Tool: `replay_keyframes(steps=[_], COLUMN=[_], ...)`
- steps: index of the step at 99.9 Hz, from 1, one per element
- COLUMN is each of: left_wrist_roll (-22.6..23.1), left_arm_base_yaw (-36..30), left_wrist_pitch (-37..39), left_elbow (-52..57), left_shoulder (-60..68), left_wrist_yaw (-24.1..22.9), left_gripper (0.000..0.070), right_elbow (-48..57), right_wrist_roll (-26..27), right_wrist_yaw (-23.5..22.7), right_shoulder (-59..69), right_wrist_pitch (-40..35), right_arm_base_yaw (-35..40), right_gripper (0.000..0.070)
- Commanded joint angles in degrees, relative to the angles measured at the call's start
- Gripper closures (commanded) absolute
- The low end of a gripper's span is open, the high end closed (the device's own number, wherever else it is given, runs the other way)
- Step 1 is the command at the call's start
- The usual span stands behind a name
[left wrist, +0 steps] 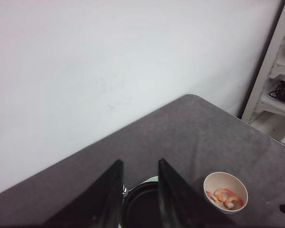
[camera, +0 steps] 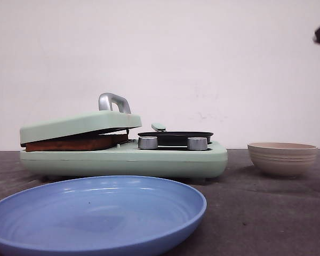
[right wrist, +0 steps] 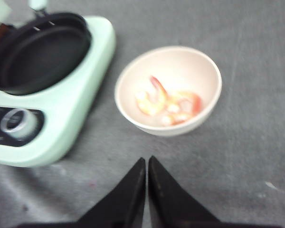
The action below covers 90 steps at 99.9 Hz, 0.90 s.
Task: Make breakfast with bread and shrimp
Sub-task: 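Lower the right gripper into the shrimp bowl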
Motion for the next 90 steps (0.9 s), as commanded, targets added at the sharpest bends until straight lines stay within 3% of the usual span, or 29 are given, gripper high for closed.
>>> replay_keyframes(steps=[1,12,29,77,90], left_wrist_roll=[0.26,0.37,1.11,3.1,3.32], left_arm_base_yaw=[-0.24,-0.26,-0.61,-1.62,-1.62], left_wrist_pitch=[0.46,0.42,0.11,-2.43,-2.45], left_elbow=[1.73,1.73,1.62,-3.82,-4.09], left_shoulder=[0.61,0.63,1.16,2.6,2.6], left_wrist_yaw=[0.52,0.98,1.4,2.64,2.69], left_gripper=[0.0631,0.0631,0.0631,0.0632,0.0632], right_elbow=[2.49,5.57,11.08,16.26,16.46], right_wrist_roll=[-0.33,0.68,2.32,2.43,3.39], right_wrist_yaw=[-1.53,-3.28,-7.17,-8.81,-11.32], right_shoulder=[3.04,7.76,14.8,27.74,30.93], right_wrist_pitch=[1.46,2.67,2.91,3.37,4.87], right_arm_base_yaw=[-1.75,-4.55,-7.37,-10.58,-11.69], right_gripper=[0.0682,0.06,0.055,0.0516,0.0501])
